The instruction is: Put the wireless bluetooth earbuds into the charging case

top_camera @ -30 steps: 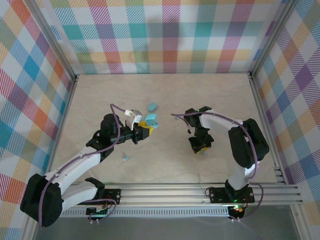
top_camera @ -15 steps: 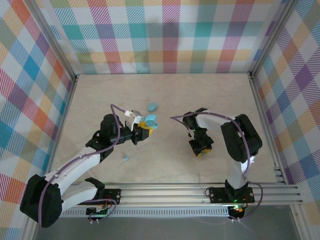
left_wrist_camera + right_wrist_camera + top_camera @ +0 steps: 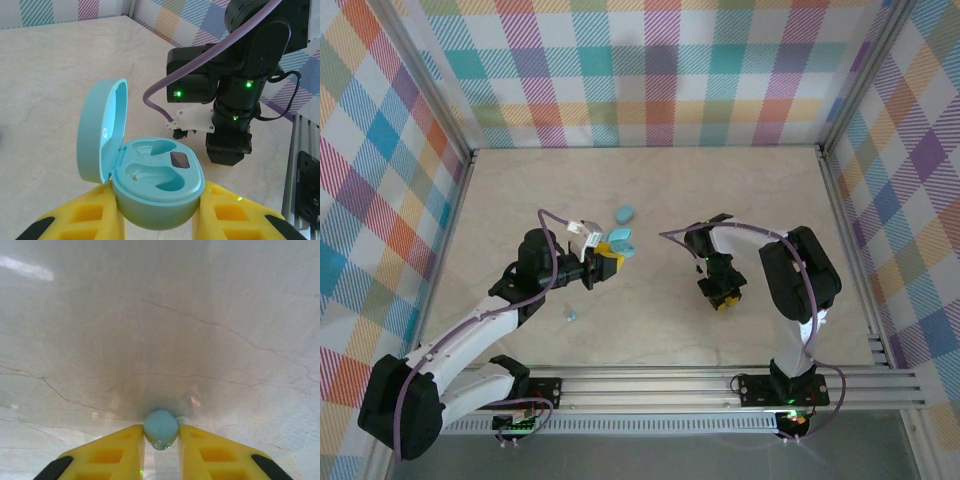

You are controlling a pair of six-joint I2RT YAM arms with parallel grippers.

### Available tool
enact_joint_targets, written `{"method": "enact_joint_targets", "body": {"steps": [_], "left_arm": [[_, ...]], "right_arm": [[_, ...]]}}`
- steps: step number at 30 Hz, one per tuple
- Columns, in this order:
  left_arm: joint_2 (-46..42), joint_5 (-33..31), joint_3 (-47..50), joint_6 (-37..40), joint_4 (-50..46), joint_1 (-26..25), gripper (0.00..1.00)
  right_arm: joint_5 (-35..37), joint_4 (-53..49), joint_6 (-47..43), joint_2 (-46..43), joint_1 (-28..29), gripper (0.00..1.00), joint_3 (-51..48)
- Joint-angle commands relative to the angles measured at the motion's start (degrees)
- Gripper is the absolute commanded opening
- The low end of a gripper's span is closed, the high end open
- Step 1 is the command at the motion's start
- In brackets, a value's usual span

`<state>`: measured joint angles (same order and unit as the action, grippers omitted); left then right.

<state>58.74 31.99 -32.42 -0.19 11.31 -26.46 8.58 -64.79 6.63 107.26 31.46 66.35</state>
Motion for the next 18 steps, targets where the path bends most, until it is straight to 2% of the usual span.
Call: {"method": "enact_joint_targets", "body": {"steps": [1, 6, 15, 18], "left_arm": [[-1.1, 0.3, 0.2, 1.3, -0.3, 0.5, 0.0], [-1.5, 0.3, 0.1, 1.7, -1.0, 0.5, 0.0], [-1.8, 1.1, -0.3, 2.1, -2.2, 0.5, 0.0], [-1.7, 1.2, -0.3, 2.6, -2.7, 0.5, 0.0]], "right_arm": [[0.6, 0.2, -1.1, -1.4, 0.3, 0.21, 1.7], [-1.2, 0.1, -2.9, -0.3, 0.3, 0.19, 4.3], [-11.4, -1.5, -5.2, 5.0, 0.1, 0.17, 14.9], [-9.8, -5.6, -5.5, 9.6, 0.1, 0.18, 20.4]]}}
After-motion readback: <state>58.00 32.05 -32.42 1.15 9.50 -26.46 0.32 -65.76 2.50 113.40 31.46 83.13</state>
